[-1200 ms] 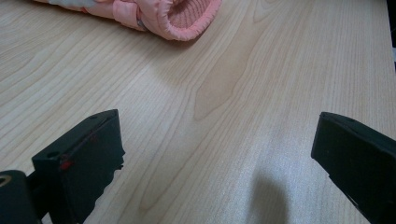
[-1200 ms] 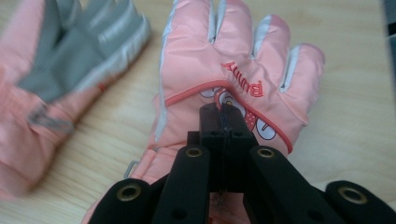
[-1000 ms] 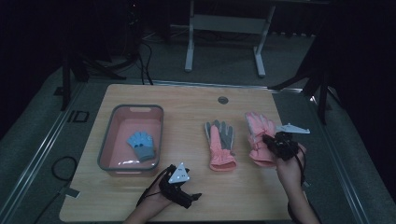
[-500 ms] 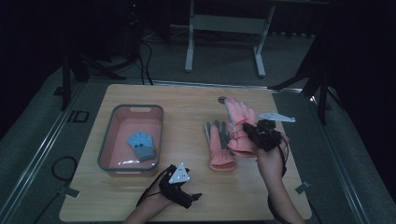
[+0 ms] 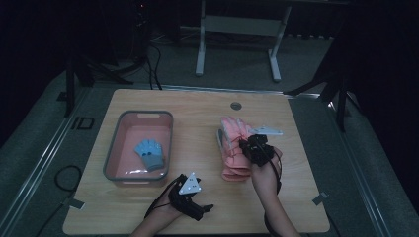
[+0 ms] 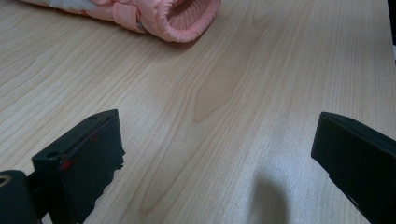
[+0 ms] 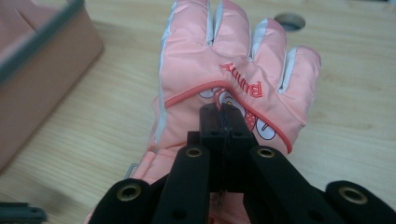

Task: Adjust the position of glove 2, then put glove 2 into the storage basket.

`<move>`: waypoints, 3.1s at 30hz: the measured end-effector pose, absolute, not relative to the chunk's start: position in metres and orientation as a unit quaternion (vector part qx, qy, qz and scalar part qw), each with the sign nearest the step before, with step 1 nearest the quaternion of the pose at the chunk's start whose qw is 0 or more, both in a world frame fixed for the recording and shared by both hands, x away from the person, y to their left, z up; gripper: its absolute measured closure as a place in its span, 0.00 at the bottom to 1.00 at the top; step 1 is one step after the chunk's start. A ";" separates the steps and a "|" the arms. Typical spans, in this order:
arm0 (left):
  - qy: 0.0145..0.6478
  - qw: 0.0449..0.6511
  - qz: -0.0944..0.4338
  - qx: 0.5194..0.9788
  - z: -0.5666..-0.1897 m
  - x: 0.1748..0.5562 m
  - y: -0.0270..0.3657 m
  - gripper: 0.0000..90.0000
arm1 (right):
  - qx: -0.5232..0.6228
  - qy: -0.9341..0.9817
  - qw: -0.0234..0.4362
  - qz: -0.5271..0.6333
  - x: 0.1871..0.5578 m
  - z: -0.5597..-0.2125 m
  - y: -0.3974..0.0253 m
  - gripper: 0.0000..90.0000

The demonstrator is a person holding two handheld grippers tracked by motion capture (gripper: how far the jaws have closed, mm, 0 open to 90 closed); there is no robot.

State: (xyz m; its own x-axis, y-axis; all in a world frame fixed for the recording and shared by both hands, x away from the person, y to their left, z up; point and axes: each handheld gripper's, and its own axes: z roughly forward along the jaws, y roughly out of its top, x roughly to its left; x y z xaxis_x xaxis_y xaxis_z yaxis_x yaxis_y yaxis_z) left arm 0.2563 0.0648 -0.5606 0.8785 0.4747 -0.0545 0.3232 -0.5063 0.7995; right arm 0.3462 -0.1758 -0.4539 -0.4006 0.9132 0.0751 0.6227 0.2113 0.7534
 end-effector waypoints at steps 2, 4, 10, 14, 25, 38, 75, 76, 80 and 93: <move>0.232 0.440 0.086 0.863 -0.561 0.257 0.065 0.03 | 0.515 0.756 0.192 0.355 0.349 -0.463 -0.174 0.99; 0.234 0.440 0.086 0.863 -0.561 0.257 0.065 0.03 | 0.519 0.758 0.187 0.349 0.350 -0.473 -0.173 0.99; 0.234 0.434 0.085 0.866 -0.562 0.257 0.064 0.03 | 0.524 0.758 0.180 0.343 0.353 -0.489 -0.169 0.98; 0.235 0.433 0.084 0.866 -0.562 0.257 0.064 0.03 | 0.526 0.756 0.183 0.343 0.354 -0.494 -0.169 0.98; 0.245 0.447 0.085 0.856 -0.559 0.257 0.065 0.03 | 0.507 0.756 0.184 0.371 0.351 -0.484 -0.177 0.77; 0.278 0.457 0.108 0.838 -0.533 0.254 0.059 0.03 | 0.455 0.770 0.162 0.417 0.344 -0.460 -0.236 0.18; 0.398 0.361 0.107 0.836 -0.501 0.396 -0.021 0.30 | 0.442 0.792 0.094 0.410 0.391 -0.493 -0.244 0.54; 0.398 0.361 0.107 0.836 -0.501 0.396 -0.021 0.30 | 0.442 0.792 0.094 0.410 0.391 -0.493 -0.244 0.54; 0.448 0.369 0.056 0.813 -0.522 0.402 -0.013 0.23 | 0.473 0.781 0.046 0.404 0.400 -0.517 -0.244 0.45; 0.458 0.398 -0.049 0.793 -0.542 0.412 -0.006 0.47 | 0.525 0.740 -0.093 0.410 0.421 -0.549 -0.251 0.52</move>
State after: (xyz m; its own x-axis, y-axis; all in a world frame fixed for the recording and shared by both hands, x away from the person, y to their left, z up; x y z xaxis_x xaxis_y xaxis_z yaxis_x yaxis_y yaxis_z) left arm 0.4116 -0.0063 -0.5416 0.5752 0.6886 -0.4415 0.7658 -0.2637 0.5865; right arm 0.4207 -0.2508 -0.5491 -0.4318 0.7010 0.5675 0.8531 0.1132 0.5094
